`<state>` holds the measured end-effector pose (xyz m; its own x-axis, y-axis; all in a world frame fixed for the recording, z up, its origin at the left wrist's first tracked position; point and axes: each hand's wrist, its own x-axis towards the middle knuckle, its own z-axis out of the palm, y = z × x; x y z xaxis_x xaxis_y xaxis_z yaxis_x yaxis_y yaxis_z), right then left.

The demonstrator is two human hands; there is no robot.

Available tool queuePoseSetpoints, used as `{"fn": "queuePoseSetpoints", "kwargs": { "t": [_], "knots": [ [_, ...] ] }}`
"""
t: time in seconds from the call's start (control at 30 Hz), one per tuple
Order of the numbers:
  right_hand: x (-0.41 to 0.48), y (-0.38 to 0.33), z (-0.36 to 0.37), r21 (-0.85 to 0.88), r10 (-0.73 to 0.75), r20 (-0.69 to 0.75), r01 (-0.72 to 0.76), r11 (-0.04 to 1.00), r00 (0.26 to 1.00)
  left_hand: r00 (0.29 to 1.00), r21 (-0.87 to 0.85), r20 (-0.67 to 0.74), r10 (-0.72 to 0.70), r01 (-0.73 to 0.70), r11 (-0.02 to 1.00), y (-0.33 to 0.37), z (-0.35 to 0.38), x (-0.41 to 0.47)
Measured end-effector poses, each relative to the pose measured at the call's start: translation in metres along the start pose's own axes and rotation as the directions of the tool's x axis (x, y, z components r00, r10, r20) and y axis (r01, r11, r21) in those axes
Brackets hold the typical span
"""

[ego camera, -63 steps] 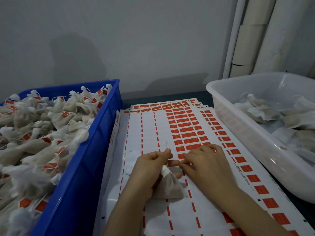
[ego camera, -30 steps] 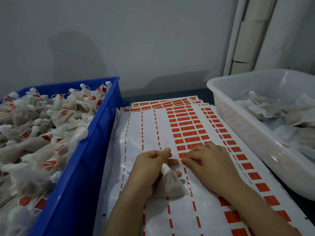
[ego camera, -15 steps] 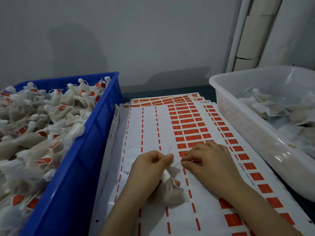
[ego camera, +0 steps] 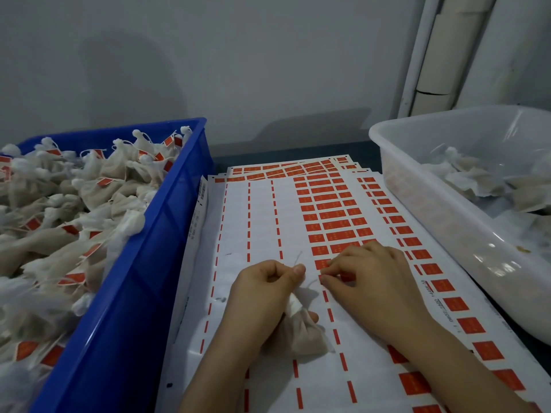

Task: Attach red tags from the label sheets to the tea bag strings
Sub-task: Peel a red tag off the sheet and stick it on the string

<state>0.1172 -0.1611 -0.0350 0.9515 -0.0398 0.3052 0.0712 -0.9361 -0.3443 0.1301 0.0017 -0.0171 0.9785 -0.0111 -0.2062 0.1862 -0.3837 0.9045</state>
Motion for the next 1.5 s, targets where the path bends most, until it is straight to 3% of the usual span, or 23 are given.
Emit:
{"fn": "queuePoseSetpoints", "kwargs": {
  "t": [0.87, 1.13, 1.5],
  "knots": [
    [0.012, -0.008, -0.01, 0.031, 0.098, 0.092, -0.101, 0.994, 0.991, 1.0, -0.03, 0.029, 0.003, -0.002, 1.0, 0.001, -0.002, -0.001],
    [0.015, -0.011, -0.017, 0.124, 0.132, 0.165, -0.154, 0.98, 0.977, 1.0, -0.03, 0.019, -0.005, 0.005, 1.0, 0.001, -0.002, -0.001],
    [0.021, -0.012, -0.011, 0.031, 0.183, 0.162, -0.19, 0.981, 0.97, 1.0, -0.031, 0.017, -0.026, 0.026, 0.999, 0.003, -0.001, -0.003]
  ]
}}
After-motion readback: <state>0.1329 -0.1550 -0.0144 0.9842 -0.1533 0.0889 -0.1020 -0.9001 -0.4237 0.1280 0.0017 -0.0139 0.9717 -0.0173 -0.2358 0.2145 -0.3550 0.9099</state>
